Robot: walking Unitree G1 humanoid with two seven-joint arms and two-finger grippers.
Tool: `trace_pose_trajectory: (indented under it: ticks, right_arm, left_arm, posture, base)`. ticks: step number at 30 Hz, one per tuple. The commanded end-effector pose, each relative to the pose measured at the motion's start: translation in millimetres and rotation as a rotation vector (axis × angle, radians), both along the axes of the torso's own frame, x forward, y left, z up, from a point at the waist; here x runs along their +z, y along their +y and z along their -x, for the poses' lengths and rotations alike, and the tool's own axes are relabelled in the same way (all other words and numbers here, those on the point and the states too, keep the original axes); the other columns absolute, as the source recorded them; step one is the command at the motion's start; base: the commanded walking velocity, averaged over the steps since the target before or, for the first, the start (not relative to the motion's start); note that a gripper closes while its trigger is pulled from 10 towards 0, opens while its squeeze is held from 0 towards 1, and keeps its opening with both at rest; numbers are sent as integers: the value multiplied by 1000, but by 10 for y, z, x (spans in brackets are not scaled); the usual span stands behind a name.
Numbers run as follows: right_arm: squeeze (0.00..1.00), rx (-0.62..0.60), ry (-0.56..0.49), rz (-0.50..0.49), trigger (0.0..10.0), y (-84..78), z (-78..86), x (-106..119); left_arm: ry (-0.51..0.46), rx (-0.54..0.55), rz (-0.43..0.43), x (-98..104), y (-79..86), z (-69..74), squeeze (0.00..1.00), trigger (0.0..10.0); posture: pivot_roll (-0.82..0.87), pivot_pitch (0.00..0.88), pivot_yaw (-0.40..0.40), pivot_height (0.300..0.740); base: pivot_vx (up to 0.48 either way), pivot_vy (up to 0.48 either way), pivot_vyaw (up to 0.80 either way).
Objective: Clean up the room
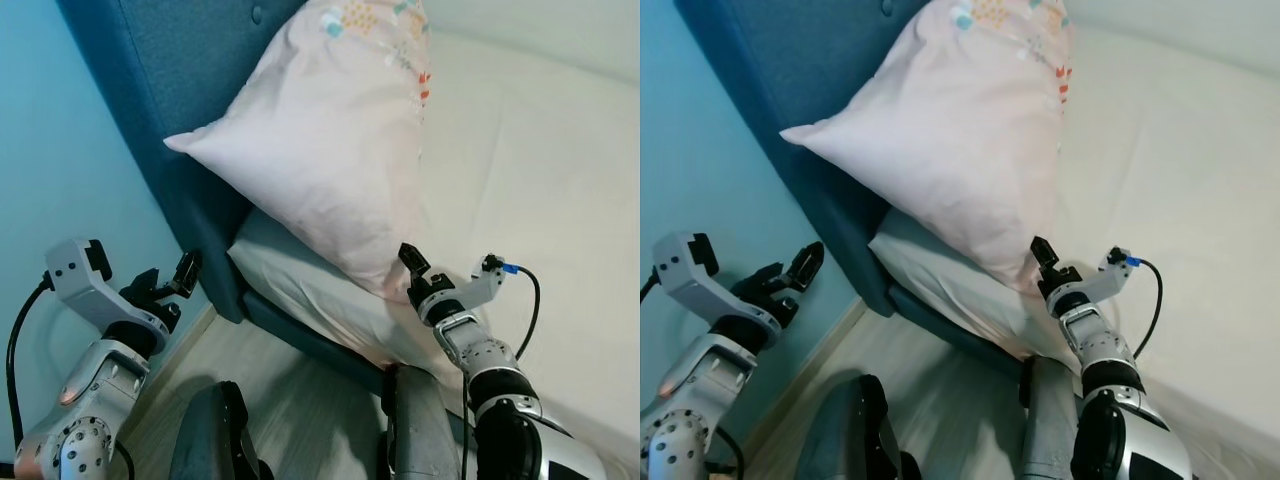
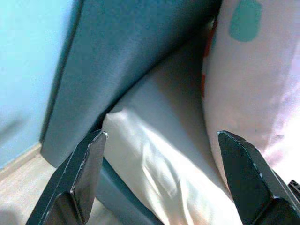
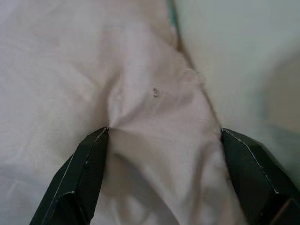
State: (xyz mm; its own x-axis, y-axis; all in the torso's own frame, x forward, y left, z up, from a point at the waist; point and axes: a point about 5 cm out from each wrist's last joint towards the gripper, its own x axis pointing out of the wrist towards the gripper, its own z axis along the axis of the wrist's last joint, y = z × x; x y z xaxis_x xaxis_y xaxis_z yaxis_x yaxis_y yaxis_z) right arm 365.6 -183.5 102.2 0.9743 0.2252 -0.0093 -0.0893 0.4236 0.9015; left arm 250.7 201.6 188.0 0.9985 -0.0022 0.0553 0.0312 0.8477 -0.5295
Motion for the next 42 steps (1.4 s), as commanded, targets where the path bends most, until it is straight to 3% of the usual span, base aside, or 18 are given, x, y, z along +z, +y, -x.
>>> trace_pose_trajectory:
  ticks: [1, 5, 6, 7, 8, 21, 28, 30, 33, 35, 36, 39, 42]
  right_arm:
    - [0, 47, 7, -9, 10000, 79, 12, -39]
    - [0, 68, -72, -45, 10000, 103, -39, 88]
    - [0, 68, -76, -46, 5647, 101, -41, 94]
    - [0, 56, -73, -17, 353, 82, -43, 87]
    - [0, 46, -58, 5, 0, 69, -42, 72]
    - [0, -37, -36, 35, 0, -133, -13, 34]
    - [0, -145, -103, 15, 0, -458, 13, 144]
    - [0, -201, -145, 70, 0, -667, 22, 276]
    - [0, -220, -170, 99, 0, -743, 25, 348]
    - [0, -240, -239, 176, 0, -830, 22, 580]
    - [0, -241, -288, 220, 0, -836, 37, 733]
    - [0, -239, -319, 247, 0, -827, 53, 830]
    - [0, -214, -361, 302, 0, -697, 94, 1009]
  left_arm:
    - [32, -1, 6, -38, -10, 49, 0, 10000]
    - [31, -7, 14, -17, -40, 48, 0, 10000]
    - [28, -9, 16, -13, -47, 46, 0, 10000]
    - [27, -11, 18, -11, -57, 45, 0, 10000]
    - [26, -12, 18, -10, -64, 43, 0, 10000]
    - [14, -26, 38, 11, -127, -16, 0, 10000]
    - [2, -29, 44, 19, -154, -64, 0, 10000]
    - [-20, -42, 58, 49, -205, -132, 0, 10000]
    - [-29, -49, 66, 60, -234, -164, 0, 10000]
    - [-45, -73, 91, 67, -318, -227, 0, 10000]
    - [-53, -89, 105, 69, -375, -261, 0, 10000]
    - [-57, -99, 114, 70, -411, -282, 0, 10000]
    - [-75, -131, 139, 85, -506, -335, 0, 10000]
  posture:
    - [119, 355, 14, 495]
    - [121, 336, 5, 495]
    - [120, 332, 3, 495]
    - [119, 321, 1, 495]
    - [119, 318, 0, 495]
    - [99, 283, -11, 495]
    - [80, 261, -21, 495]
    - [53, 243, -30, 495]
    - [44, 238, -32, 495]
    - [4, 216, -39, 495]
    - [-13, 200, -43, 495]
    - [-13, 200, -43, 495]
    - [-48, 168, -49, 495]
  base:
    - [0, 0, 0]
    - [0, 0, 0]
    - [0, 0, 0]
    - [0, 0, 0]
    - [0, 0, 0]
    - [0, 0, 0]
    - [0, 0, 0]
    - [0, 0, 0]
    - [0, 0, 0]
    - [0, 0, 0]
    - [0, 0, 0]
    - [0, 0, 0]
    - [0, 0, 0]
